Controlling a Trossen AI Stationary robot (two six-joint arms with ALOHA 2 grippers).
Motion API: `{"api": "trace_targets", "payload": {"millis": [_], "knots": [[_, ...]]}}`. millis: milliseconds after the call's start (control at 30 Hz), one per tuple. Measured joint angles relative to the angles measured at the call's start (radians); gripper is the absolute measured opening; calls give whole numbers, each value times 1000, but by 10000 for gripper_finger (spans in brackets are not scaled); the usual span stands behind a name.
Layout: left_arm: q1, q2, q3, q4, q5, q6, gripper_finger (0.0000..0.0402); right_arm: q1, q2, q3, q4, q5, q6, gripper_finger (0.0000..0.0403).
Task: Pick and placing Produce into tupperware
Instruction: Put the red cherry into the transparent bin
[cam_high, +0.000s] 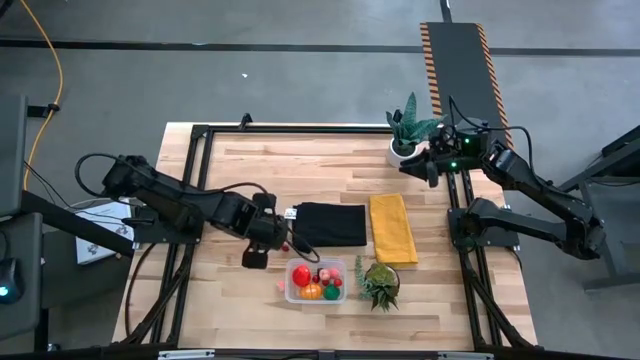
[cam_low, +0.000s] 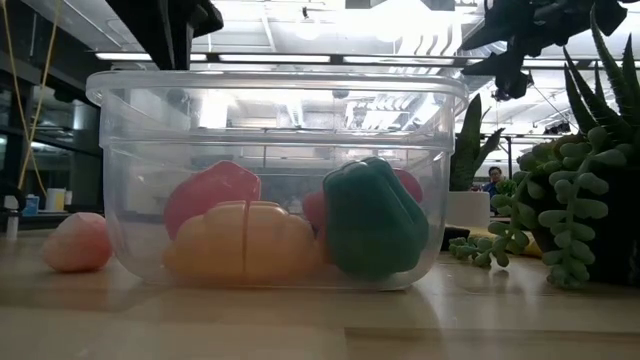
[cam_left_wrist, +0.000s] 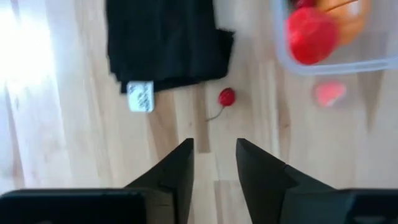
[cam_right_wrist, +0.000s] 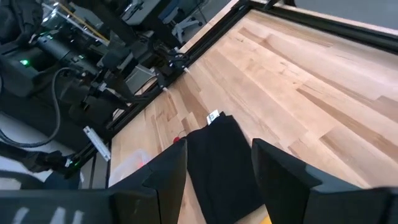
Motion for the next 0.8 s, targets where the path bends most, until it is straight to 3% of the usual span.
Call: {"api": "trace_targets", "payload": {"millis": [167,333,800], "knots": [[59,-5,-1,-41,13,-6,125,0,0,0,21,31,26,171],[106,-27,-26,-53,17,19,105,0,1,0,28,41,59,171],[129,-277,-437,189,111,-63,29,1,2,0,47,84,148,171]]}}
